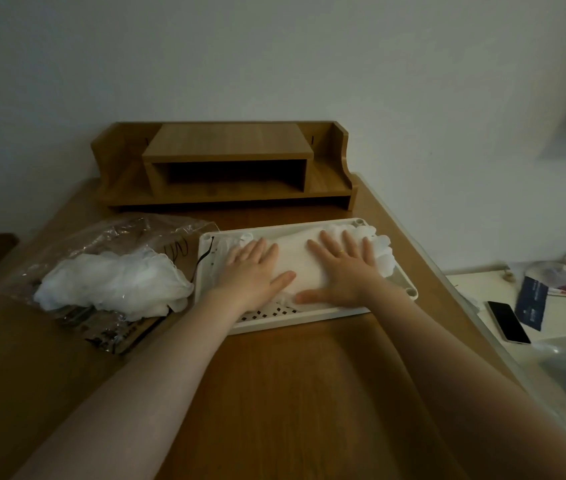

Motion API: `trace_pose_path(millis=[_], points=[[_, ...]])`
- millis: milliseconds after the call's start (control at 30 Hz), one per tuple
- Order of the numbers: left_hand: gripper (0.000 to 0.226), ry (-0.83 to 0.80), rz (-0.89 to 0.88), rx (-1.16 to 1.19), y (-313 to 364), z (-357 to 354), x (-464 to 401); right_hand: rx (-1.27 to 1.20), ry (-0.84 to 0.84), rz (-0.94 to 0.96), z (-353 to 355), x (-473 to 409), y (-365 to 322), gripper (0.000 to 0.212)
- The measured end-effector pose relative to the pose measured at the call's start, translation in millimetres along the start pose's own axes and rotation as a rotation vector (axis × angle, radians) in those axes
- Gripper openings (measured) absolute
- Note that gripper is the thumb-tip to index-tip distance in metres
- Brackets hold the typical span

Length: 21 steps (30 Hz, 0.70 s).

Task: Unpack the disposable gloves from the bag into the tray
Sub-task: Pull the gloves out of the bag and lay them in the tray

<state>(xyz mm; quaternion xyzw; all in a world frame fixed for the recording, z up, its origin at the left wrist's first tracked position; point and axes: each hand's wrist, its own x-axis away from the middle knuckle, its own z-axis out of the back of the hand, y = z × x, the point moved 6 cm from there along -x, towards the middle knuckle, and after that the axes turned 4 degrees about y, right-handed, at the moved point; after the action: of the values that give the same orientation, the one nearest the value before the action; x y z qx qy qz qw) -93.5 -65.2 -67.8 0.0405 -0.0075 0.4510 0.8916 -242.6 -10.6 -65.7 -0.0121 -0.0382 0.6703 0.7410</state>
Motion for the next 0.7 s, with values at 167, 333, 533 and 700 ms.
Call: trace_pose_path(millis=[167, 333, 533, 700], points=[[0.104, -0.018, 0.164, 0.085, -18.0, -4.3, 3.8, -0.055, -0.028, -0.069, -4.6, -1.9, 21.3, 0.121], [0.109, -0.005, 0.220, 0.198, -24.5, -4.3, 10.8, -0.103, -0.112, -0.007, -5.7, -1.3, 25.3, 0.127], [0.073, 0.007, 0.158, 0.229, -15.3, 2.2, 22.2, -0.058, -0.077, -0.035, -0.6, 2.7, 24.4, 0.125], [0.038, 0.383, -0.216, 0.462, -2.1, 62.2, 66.5, -0.169, 0.261, 0.074, 42.1, 10.6, -37.3, 0.094]])
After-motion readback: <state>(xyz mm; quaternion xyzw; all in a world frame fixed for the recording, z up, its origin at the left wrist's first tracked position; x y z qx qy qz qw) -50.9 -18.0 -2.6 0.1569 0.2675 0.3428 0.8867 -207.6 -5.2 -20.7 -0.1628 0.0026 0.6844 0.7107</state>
